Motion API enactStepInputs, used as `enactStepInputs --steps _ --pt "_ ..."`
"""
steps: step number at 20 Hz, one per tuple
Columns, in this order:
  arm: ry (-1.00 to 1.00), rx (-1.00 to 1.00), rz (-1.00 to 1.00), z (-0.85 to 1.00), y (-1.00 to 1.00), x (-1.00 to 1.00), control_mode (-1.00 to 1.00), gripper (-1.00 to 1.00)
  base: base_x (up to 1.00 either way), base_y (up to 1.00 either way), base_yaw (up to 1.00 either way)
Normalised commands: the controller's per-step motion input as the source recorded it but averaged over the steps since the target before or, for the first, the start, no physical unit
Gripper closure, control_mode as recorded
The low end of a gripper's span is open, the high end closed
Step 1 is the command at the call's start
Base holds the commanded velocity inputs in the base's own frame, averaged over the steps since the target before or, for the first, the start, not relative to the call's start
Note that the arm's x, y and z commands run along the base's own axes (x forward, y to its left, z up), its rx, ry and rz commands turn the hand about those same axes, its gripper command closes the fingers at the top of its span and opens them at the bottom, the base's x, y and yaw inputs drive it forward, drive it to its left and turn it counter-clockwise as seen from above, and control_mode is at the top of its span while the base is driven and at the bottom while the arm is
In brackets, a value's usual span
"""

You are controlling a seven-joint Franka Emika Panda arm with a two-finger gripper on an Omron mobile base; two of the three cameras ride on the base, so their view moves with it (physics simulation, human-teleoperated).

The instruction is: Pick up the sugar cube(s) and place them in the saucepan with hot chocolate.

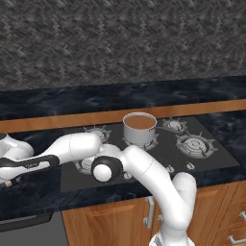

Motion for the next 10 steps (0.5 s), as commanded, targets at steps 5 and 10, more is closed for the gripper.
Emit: enactStepInputs --steps 5,10 --pt "0.00 0.00 0.00 0.00 0.00 0.12 -1.00 -1.00 0.00 0.00 0.00" --pt "0.00 0.00 0.00 -0.01 0.00 0.02 -1.00 -1.00 0.00 0.00 0.00"
